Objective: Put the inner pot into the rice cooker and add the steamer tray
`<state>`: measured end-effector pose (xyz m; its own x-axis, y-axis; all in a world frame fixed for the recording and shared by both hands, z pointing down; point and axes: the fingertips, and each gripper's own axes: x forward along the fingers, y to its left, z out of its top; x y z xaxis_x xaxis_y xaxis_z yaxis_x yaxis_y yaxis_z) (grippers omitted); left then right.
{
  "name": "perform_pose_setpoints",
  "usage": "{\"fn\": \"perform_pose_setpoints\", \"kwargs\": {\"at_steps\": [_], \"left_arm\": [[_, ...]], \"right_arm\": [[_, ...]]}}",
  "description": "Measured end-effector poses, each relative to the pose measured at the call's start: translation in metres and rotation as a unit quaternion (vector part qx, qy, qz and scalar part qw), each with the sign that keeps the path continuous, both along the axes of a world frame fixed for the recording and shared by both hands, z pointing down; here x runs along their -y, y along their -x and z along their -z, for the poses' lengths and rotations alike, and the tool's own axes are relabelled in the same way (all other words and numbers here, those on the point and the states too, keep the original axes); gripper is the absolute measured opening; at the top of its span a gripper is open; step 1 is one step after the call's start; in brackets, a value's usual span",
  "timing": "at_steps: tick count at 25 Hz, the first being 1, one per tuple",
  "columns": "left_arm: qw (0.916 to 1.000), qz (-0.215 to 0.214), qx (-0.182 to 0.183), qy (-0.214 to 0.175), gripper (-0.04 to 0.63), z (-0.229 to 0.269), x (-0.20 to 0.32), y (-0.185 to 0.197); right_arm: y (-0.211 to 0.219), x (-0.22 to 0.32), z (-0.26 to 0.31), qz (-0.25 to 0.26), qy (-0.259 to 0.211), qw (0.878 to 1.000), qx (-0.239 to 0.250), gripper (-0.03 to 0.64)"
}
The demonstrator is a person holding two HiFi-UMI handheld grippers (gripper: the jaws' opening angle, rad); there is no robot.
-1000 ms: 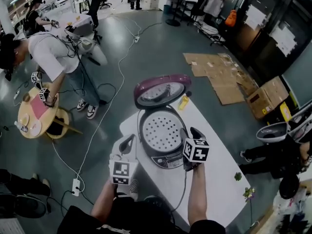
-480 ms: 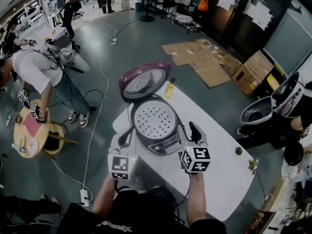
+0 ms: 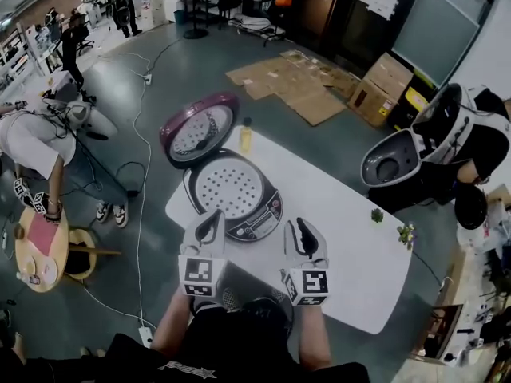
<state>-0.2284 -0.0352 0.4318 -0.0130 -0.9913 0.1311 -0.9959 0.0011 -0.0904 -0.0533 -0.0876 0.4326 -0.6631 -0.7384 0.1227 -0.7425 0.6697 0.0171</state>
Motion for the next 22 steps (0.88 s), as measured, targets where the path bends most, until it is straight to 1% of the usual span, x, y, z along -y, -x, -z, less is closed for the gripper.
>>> {"fn": "perform_pose_setpoints", "kwargs": {"at_steps": [2, 3, 5, 9, 15, 22], "left_arm": [[0.9999, -0.013, -0.001, 0.003, 0.011, -0.002, 0.001, -0.009], [0.9998, -0.018, -0.001, 0.004, 0.011, -0.004, 0.001, -0.013], [0.9996, -0.027, 0.001, 0.007, 0.011, -0.006, 0.000, -0.019], [0.9992, -0.036, 0.001, 0.016, 0.011, -0.013, -0.005, -0.027], [0.9991, -0.038, 0.003, 0.019, 0.011, -0.017, -0.007, -0.031], [0.9992, -0.036, 0.002, 0.018, 0.011, -0.014, -0.009, -0.034]], "right_arm": [[-0.010, -0.010, -0.004, -0.012, -0.002, 1.000, -0.002, 0.089], [-0.013, -0.014, -0.006, -0.015, 0.000, 1.000, 0.000, 0.072], [-0.021, -0.021, -0.012, -0.021, 0.007, 1.000, 0.004, 0.060], [-0.034, -0.030, -0.022, -0.035, 0.017, 0.999, 0.008, 0.023], [-0.036, -0.031, -0.023, -0.037, 0.017, 0.999, 0.006, 0.006], [-0.034, -0.031, -0.019, -0.031, 0.015, 0.999, 0.002, 0.006]]}}
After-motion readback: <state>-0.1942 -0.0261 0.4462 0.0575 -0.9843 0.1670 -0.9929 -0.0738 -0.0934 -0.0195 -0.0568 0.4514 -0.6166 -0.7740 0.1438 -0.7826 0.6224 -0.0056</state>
